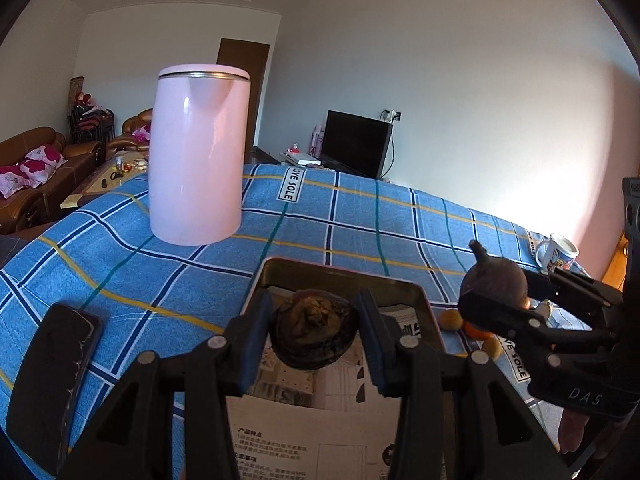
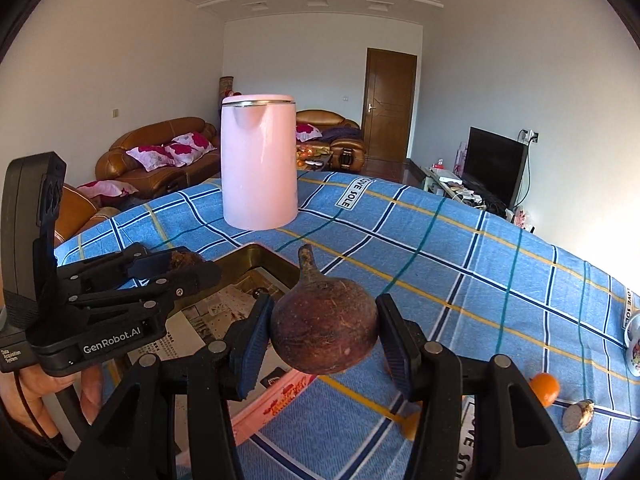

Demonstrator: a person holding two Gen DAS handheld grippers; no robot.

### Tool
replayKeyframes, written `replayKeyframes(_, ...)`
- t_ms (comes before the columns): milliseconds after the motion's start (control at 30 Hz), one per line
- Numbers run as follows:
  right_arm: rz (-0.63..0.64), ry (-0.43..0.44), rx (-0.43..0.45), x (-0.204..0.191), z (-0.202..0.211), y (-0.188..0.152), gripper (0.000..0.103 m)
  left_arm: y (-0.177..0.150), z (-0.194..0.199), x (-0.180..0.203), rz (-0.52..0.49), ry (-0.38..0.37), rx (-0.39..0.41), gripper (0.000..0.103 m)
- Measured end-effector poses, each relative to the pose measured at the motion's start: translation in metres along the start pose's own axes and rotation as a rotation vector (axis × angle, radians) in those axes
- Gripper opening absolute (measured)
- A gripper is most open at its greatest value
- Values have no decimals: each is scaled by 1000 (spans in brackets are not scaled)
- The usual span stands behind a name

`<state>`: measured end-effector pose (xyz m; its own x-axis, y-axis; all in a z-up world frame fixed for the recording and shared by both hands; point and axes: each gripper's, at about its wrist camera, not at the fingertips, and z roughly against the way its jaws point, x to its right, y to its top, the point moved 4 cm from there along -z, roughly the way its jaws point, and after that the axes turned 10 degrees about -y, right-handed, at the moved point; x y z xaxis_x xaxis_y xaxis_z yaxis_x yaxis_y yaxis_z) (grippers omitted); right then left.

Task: Organize fruits
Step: 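Lower both fruits into the tin box and open both tools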

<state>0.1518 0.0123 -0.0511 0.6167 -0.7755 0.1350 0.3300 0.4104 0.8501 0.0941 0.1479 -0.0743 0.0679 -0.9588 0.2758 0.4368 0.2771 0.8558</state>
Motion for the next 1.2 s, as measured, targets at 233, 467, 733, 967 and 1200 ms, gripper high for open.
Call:
replayKeyframes(233,4,30,-68,-22,-33,-7,54,2,-3,-17,21,19,-7,45)
replayKeyframes(467,36,42,-112,-37,-49,-13,54,1,-7,-25,35,30,-22,45)
replayKeyframes(733,37,71,-78,-32,-35,-12,73,1,2,-19,26,48,3,62)
replayKeyframes(967,30,-89,-41,40,-5,-22,74,-1,16,4,4,34,61,89)
replayKeyframes(1200,-46,-178,-98,97,-9,-38,74,-9,9,22,-6,6,45,89)
